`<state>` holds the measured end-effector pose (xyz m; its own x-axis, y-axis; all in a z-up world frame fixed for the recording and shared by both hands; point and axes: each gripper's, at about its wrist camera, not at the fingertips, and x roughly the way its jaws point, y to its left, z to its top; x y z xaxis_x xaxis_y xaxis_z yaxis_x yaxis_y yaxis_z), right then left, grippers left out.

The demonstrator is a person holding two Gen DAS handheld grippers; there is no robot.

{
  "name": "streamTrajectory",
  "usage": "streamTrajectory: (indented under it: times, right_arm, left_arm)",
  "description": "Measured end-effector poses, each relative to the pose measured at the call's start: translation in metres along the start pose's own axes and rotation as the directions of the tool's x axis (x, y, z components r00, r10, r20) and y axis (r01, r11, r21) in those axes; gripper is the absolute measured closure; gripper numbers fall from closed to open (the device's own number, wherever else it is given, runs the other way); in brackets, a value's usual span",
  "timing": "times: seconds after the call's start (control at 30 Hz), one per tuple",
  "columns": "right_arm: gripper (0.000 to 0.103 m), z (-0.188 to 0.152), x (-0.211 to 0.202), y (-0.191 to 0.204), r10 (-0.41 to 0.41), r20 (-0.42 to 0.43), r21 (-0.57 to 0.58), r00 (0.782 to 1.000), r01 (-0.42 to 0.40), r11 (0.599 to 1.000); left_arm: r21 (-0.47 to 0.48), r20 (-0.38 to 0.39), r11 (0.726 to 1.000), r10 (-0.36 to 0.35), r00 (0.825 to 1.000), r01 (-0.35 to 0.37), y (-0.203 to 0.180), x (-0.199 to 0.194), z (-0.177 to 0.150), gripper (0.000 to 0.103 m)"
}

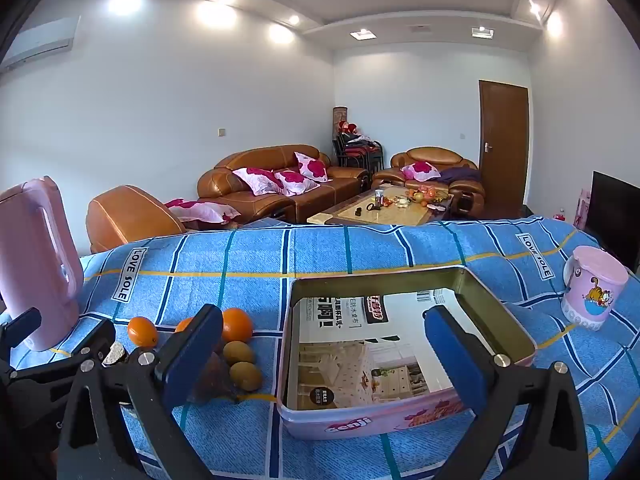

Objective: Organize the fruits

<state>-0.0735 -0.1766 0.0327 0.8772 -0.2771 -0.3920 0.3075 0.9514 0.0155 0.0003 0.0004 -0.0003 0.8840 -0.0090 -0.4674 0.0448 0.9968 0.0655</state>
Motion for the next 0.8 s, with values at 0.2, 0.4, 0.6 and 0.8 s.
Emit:
streamTrajectory:
  times: [0.2,0.4,0.6,0.8]
  right_arm:
    - [0.001,0.0,0.002,0.001,0.003,-0.007,-0.004,1.0,-0.003,1.0]
    - [0.001,0.002,0.004,0.006,0.0,-0.001,-0.006,1.0,0.0,1.0]
    - [0.001,0.001,0.0,-0.001,-0.008,0.004,0.004,1.0,0.008,1.0]
    - [0.001,-0.001,0.003,-0.001,-0.012,-0.007,0.011,1.0,0.012,1.0]
  left_arm:
    - [-0.009,-0.032,1.0,-0.025,0.999,0.025,-0.002,0.003,0.002,0.0]
    - [0.007,-0.013,0.999,-0.045,0.999,0.045,-0.001,0.0,-0.002,0.0]
    - [0.032,0.006,0.998,-0.062,0.998,0.061,-0.006,-0.011,-0.002,0.0]
    - [0.051,0.006,0.997,-0.062,0.998,0.061,-0.011,-0.015,-0.002,0.0]
